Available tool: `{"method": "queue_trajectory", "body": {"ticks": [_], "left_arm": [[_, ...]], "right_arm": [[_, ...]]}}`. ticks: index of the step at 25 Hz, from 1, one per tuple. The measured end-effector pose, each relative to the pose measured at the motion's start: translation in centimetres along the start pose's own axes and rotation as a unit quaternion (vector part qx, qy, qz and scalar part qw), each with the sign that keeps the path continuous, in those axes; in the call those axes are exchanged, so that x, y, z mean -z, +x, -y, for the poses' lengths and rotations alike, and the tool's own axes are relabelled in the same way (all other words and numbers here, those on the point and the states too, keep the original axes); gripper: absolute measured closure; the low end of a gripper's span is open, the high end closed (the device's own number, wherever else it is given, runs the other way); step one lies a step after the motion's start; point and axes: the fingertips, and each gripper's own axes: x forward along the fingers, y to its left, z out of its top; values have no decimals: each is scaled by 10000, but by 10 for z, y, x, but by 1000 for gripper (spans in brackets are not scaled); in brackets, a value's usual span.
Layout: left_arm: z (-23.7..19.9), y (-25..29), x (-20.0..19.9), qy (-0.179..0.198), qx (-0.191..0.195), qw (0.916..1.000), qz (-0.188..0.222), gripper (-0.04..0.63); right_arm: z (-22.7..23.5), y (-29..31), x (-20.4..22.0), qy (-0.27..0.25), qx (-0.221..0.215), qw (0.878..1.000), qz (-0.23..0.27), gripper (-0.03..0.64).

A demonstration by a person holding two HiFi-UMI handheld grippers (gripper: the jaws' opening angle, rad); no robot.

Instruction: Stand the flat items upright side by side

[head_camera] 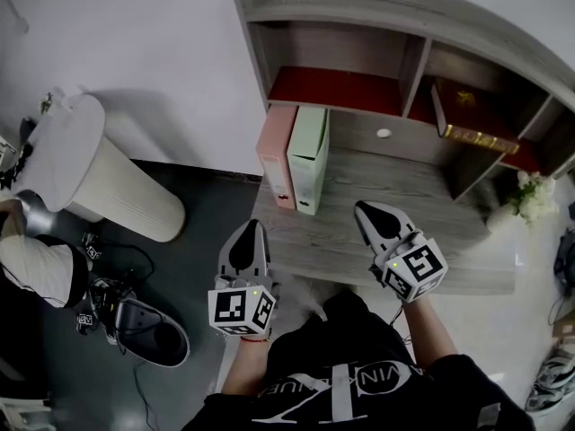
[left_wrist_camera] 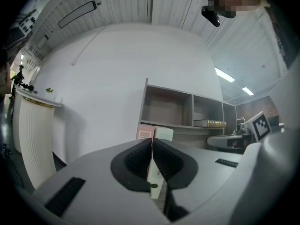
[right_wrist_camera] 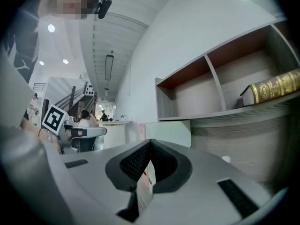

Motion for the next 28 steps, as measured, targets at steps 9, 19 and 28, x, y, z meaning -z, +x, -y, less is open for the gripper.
{"method": "queue_trajectory", "body": {"ticks": [9,19,28], "left_arm": [[-9,-12,-14,146,-135,9998,80,584],[-20,-15,-16,258,-282,9992,118,584],[-24,-15,-12,217,-353,9991,77,584]], "right_arm": [[6,-19,-22,-7,57,9997,234,607],[12,-21,-25,-72,110,9996,260,607],[14,-18,-21,-13,78,9997,227,607]]}}
